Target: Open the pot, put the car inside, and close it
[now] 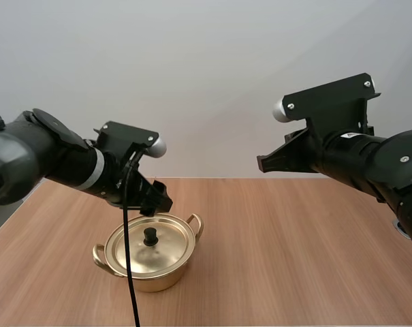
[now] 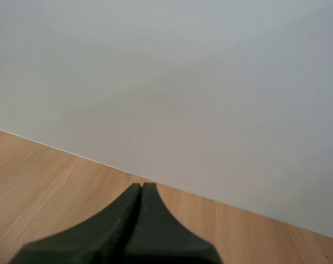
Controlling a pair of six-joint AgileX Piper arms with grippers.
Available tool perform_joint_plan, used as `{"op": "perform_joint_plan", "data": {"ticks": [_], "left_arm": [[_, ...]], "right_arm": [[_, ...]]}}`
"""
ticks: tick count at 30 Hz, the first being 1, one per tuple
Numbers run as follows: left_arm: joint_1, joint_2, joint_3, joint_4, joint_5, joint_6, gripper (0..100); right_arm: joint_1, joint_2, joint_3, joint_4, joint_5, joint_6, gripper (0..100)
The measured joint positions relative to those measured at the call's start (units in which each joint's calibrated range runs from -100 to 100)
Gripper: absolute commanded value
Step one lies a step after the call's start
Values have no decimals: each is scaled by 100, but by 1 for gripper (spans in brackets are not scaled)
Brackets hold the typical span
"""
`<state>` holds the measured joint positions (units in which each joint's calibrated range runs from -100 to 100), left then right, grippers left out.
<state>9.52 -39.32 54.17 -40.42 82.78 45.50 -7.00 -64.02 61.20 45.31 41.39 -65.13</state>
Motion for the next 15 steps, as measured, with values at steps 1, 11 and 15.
{"op": "perform_joint_plan", "data": {"ticks": [1, 11, 15], "left_arm": [[0, -203, -34, -186, -141, 74, 100], [0, -2115, 5, -1424, -2688, -511, 100], [0, -2880, 316, -1169, -3190, -1104, 100]], "right_arm": [[0, 0, 0, 0, 133, 0, 0], [0, 0, 45, -25, 346, -40, 0], [0, 0, 45, -329, 58, -49, 0]]}}
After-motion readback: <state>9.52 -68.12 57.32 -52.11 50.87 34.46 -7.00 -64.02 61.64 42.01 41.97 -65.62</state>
